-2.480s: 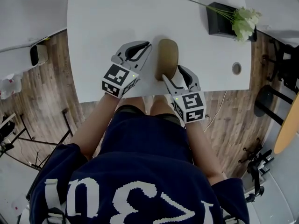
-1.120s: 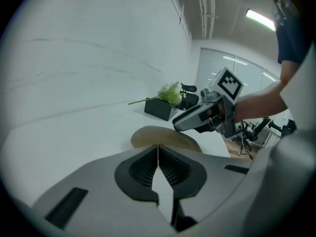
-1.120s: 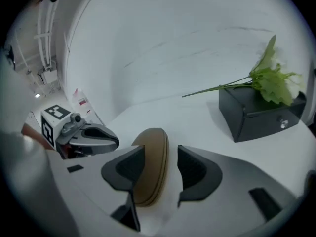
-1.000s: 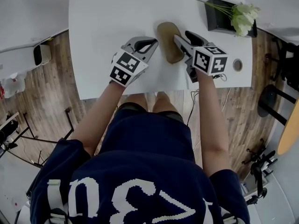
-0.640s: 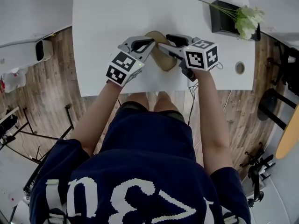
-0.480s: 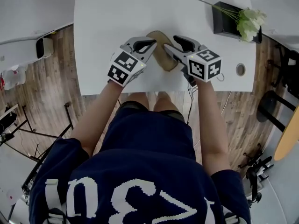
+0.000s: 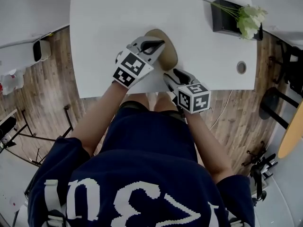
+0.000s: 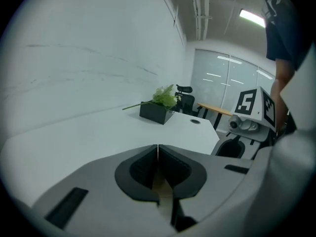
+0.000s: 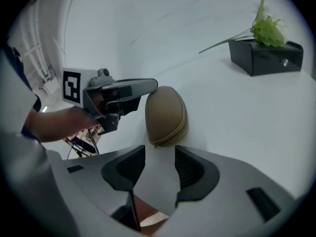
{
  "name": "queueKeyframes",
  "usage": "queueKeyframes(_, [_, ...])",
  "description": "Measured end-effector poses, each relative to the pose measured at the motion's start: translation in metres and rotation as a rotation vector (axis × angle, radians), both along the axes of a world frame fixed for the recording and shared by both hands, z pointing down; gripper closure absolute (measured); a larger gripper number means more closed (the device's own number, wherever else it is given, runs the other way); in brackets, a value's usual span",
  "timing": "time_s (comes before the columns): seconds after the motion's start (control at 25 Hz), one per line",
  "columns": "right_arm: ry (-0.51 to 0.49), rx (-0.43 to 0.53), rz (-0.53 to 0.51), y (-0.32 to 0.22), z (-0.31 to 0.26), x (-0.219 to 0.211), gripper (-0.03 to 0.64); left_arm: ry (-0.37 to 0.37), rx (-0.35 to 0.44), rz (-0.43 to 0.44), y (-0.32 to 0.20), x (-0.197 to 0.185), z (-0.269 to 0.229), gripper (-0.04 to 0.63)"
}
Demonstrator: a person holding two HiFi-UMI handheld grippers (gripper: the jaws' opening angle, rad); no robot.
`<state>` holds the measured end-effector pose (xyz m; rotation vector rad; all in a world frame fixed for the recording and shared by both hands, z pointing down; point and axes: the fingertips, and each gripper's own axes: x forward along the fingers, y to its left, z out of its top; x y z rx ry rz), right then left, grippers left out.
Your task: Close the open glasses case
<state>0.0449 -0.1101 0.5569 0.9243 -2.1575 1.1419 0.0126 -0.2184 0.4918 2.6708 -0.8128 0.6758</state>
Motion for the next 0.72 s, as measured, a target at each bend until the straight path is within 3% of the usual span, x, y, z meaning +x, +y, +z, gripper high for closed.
queueKeyframes(0.08, [-0.042,-0.042,0.084,0.000,0.004,-0.008,0.419,0.017,0.002,-0.011,0.001,0.006,0.004,0.577])
queueKeyframes(0.2, [-0.047,-0.046,0.173,-0.008,0.006,-0.011,0.442,0.110,-0.001,-0.084,-0.002,0.004,0.002,0.580])
queueKeyframes(0.32, [-0.012,-0.003,0.132,-0.005,0.006,-0.009,0.464,0.103,0.017,-0.087,-0.001,0.003,0.002,0.580])
queueKeyframes(0.44, [0.042,0.066,0.046,-0.002,0.004,-0.006,0.562,0.064,0.028,-0.070,0.000,0.004,0.003,0.580])
queueKeyframes(0.56, [0.075,0.112,0.019,-0.001,0.003,-0.001,0.573,0.021,0.025,-0.044,0.003,0.004,0.003,0.580])
queueKeyframes(0.72, [0.064,0.138,0.020,-0.002,0.002,0.010,0.592,0.029,0.049,-0.036,0.005,0.004,0.004,0.580])
